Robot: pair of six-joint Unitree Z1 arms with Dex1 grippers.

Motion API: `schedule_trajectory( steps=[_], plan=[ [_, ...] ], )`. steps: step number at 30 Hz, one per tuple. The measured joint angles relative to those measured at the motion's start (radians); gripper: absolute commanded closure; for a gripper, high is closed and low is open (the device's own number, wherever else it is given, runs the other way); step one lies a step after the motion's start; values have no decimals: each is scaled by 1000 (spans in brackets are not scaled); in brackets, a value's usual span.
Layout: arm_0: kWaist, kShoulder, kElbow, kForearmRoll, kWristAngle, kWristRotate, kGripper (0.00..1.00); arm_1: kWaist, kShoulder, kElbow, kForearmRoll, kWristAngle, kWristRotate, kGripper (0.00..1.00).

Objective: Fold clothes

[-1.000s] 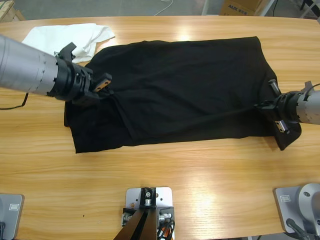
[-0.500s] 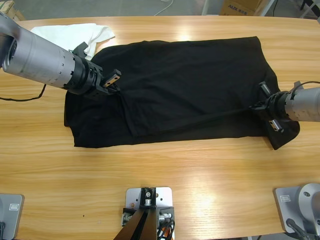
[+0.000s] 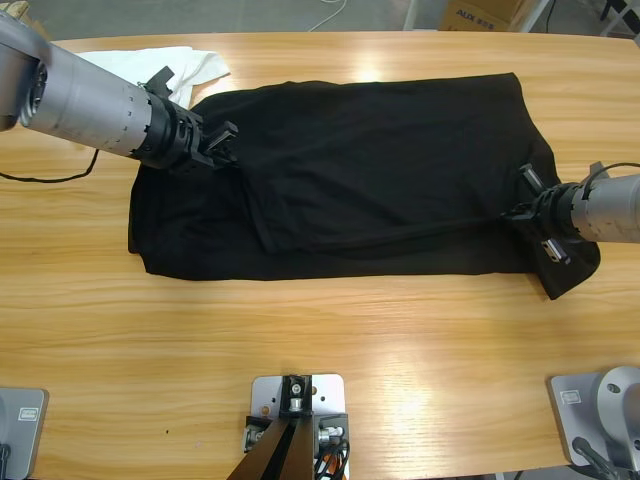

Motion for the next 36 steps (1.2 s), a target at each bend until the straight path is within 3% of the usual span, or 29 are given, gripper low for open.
schedule_trajectory(
  steps=[1, 2, 3, 5, 8, 16, 19, 21, 26, 30, 36],
  plan=[
    [1, 8, 0, -8, -4, 1, 145, 0, -1, 0, 0, 0, -6, 362],
    [1, 16, 0, -16, -9, 2, 31, 0, -1, 0, 0, 1, -15, 258],
    [1, 23, 0, -22, -16, 4, 3, 0, -3, 0, 0, 2, -25, 147],
    [1, 35, 0, -29, -24, 5, 0, 0, -9, 0, 0, 5, -45, 55],
    [1, 40, 0, -32, -27, 22, 0, 0, -23, 0, 0, 5, -73, 0],
    [-10, -71, 3, -35, 112, 272, 16, 0, -155, -2, 74, -2, -170, 0],
    [-101, -125, 43, -34, 112, 348, 23, -1, -217, -6, 170, -8, -175, 41],
    [-191, -144, 90, -33, 109, 374, 23, -2, -268, -7, 232, -8, -163, 151],
    [-320, -149, 214, -28, 109, 395, 27, -4, -406, -26, 357, -6, -59, 179],
    [-329, -149, 225, -28, 109, 397, 27, -74, -353, -89, 475, 11, 27, 184],
    [-330, -156, 224, -8, 112, 397, 27, -177, -210, -90, 480, 70, 134, 184]
  ],
)
